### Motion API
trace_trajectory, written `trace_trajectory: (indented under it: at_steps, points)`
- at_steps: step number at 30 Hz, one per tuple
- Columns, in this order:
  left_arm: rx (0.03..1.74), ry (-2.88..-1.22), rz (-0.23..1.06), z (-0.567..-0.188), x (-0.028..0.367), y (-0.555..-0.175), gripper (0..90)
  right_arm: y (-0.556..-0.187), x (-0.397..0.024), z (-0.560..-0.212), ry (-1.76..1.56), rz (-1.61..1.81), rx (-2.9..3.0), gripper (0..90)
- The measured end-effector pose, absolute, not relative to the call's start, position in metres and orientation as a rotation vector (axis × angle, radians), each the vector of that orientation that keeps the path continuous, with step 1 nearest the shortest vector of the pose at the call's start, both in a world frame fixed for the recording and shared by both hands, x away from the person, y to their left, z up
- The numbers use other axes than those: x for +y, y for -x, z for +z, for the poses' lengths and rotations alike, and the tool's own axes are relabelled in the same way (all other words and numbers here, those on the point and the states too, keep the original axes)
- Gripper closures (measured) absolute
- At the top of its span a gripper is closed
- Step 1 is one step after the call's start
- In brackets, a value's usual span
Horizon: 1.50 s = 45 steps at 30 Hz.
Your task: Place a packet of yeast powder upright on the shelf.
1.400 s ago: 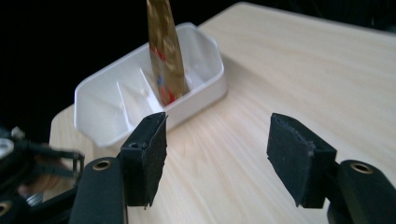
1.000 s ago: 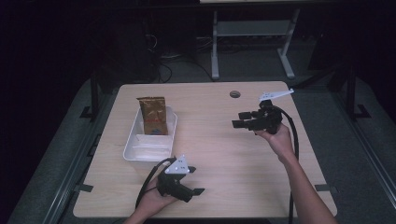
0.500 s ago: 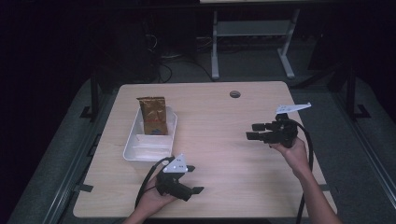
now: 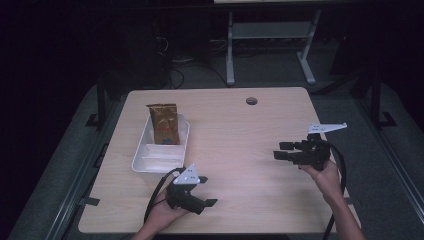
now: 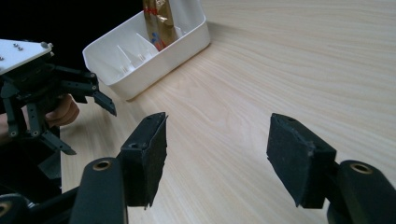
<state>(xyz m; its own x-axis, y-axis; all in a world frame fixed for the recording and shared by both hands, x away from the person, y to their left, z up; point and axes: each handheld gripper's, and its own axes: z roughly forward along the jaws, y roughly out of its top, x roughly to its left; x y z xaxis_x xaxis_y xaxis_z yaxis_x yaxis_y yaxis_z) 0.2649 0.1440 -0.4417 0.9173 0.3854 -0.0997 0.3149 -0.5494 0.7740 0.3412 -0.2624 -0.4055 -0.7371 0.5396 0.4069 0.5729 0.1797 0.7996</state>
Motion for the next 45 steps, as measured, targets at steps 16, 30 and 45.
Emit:
trace_trajectory:
  at_steps: [16, 30, 45]
  points:
    - [0.494, -2.187, 0.098, -0.441, 0.145, -0.265, 20.6, -0.305, -0.266, -0.427, 1.105, -1.606, -2.41, 34.9]
    - [0.49, -2.187, 0.078, -0.442, 0.144, -0.263, 20.6, -0.276, -0.274, -0.445, 1.147, -1.592, -2.397, 33.2]
    - [0.485, -2.183, 0.072, -0.441, 0.143, -0.262, 20.6, -0.26, -0.26, -0.447, 1.104, -1.629, -2.491, 32.8]
